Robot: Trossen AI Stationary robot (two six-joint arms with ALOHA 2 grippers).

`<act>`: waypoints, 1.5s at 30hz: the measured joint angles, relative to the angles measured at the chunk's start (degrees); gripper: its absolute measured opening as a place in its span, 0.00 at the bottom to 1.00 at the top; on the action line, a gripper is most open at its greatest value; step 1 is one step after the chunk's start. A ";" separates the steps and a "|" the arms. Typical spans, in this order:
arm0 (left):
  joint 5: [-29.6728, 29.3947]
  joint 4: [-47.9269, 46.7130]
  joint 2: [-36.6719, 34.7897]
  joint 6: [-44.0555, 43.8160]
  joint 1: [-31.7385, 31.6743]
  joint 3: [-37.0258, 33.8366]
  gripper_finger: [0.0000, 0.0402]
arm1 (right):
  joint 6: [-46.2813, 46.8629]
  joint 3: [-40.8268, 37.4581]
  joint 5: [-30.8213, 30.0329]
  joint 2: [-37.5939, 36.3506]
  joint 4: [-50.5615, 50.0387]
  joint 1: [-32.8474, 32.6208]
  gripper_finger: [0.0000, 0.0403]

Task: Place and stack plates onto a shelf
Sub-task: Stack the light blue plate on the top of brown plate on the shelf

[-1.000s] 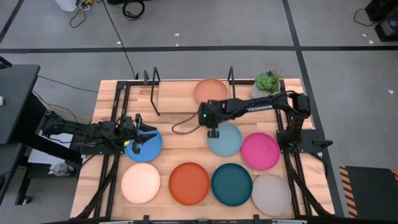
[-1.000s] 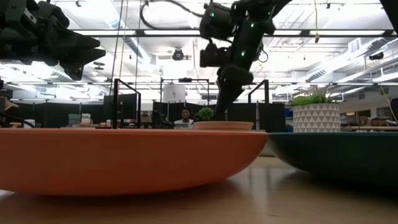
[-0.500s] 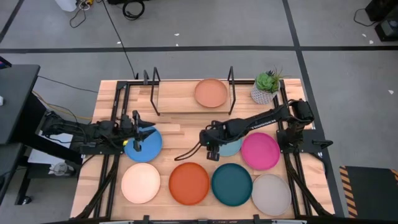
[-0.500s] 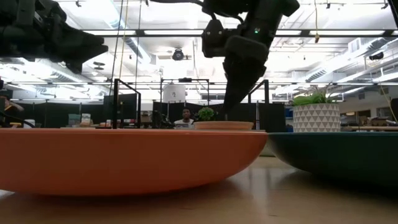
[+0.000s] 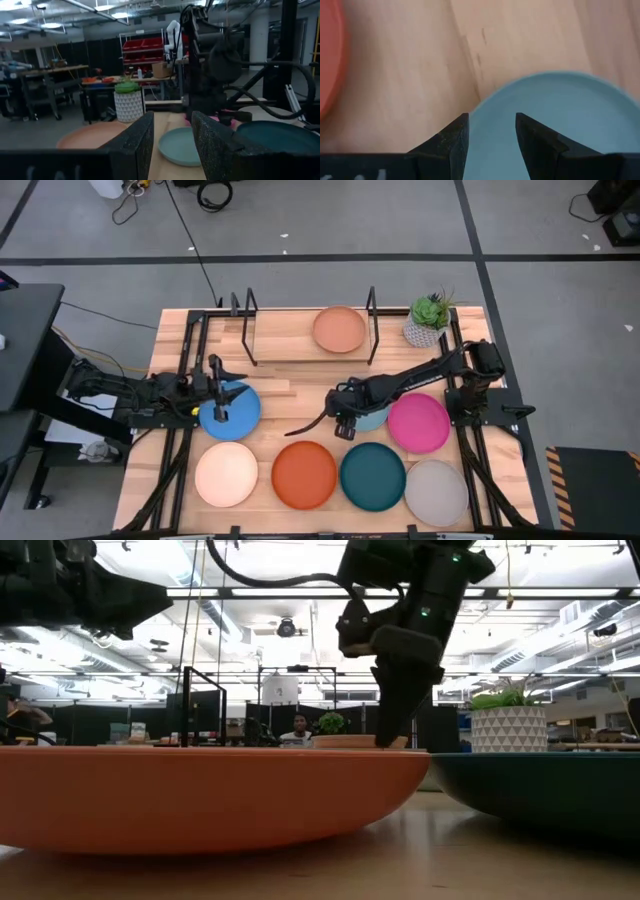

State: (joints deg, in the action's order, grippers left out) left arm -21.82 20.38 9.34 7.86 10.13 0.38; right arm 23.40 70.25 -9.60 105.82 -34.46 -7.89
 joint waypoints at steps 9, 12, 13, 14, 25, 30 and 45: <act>0.00 2.07 0.00 4.71 0.00 -0.01 0.35 | 0.45 -5.46 0.26 0.00 6.23 -2.63 0.42; 0.00 2.24 0.00 5.97 0.00 -0.01 0.35 | 0.43 -7.05 0.22 0.00 7.95 -3.29 0.42; 0.02 2.39 0.00 6.39 0.00 -0.01 0.35 | 0.43 -7.53 0.10 0.00 8.53 -3.48 0.42; 0.01 2.50 0.00 6.66 0.00 0.00 0.35 | 0.42 -7.93 -0.33 0.00 8.76 -3.60 0.42; 0.02 2.56 0.00 5.86 0.02 0.00 0.35 | -5.61 -9.74 1.10 -0.02 10.92 -3.11 0.26; 0.04 1.99 0.00 2.15 0.00 -0.01 0.35 | -12.97 -9.74 6.26 -0.02 15.32 -2.75 0.14; 0.05 -2.60 0.02 -9.66 0.00 -0.02 0.35 | -29.66 1.78 5.29 -0.02 5.14 -2.27 0.04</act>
State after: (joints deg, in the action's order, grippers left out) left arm -21.78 17.78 9.37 -1.80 10.13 0.37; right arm -6.26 72.02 -4.31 105.80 -29.33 -10.16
